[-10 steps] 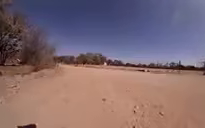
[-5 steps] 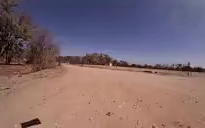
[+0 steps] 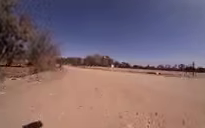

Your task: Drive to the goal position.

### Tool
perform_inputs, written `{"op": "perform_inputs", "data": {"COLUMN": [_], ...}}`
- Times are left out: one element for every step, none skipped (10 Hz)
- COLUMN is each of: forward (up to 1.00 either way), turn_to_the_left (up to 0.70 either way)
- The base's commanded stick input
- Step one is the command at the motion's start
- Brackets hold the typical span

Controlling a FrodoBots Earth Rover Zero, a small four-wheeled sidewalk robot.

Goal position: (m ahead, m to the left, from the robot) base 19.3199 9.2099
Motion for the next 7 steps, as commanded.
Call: {"op": "perform_inputs", "data": {"forward": [1.00,1.00,1.00,1.00,1.00,1.00,1.00], "turn_to_the_left": [0.00,0.00,0.00,0.00,0.00,0.00,0.00]}}
